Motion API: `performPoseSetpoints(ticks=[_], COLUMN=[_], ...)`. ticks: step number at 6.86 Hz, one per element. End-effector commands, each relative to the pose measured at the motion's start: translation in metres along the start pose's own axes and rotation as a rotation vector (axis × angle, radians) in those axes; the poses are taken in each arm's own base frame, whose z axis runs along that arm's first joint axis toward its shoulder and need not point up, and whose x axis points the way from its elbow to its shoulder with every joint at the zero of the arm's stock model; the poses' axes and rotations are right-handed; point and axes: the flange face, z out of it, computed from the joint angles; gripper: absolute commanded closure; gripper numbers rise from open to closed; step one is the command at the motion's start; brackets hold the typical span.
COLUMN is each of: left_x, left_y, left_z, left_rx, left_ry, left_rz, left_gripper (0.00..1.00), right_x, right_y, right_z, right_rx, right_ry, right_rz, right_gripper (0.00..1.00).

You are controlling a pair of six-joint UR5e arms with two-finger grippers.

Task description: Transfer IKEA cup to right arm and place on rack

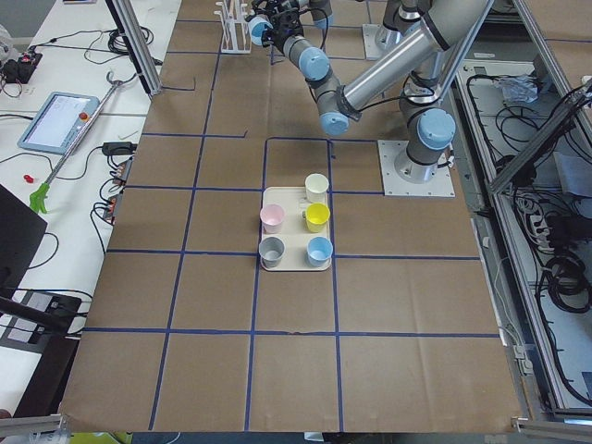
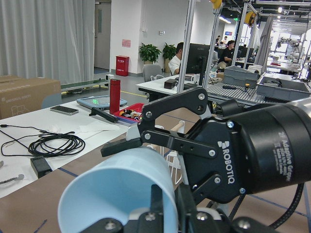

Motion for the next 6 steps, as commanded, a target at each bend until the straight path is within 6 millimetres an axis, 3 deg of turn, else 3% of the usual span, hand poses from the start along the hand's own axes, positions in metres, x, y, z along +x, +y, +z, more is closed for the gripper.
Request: performPoseSetpoints(ticks=[1,3,4,6], left_x=[0.003,-0.007,-0.024,-0.059], left_y=[-0.006,-0.006,-0.004,0.001], left_z=[-0.002,-0.014,-0.033,-0.070], left_rx=[0.006,0.009,0.014,0.010], left_ry=[-0.003,-0.038,-0.091,-0.212], left_rz=[0.003,-0.001,-0.012,-0.041], left_gripper=[0.02,0.02,0.02,0.01], right_x=[0.000,-0.007,-0.021,-0.036], right_y=[0.000,-0.007,-0.025,-0.083], right_z=[0.000,0.002,0.005,0.001], right_rx=[0.001,0.013,0.043,0.143], right_ry=[0.001,-0.011,-0.031,-0.040], right_rz=[-0.002,-0.028,-0.098,-0.281], right_gripper=[0.76,0.78,0.78,0.86])
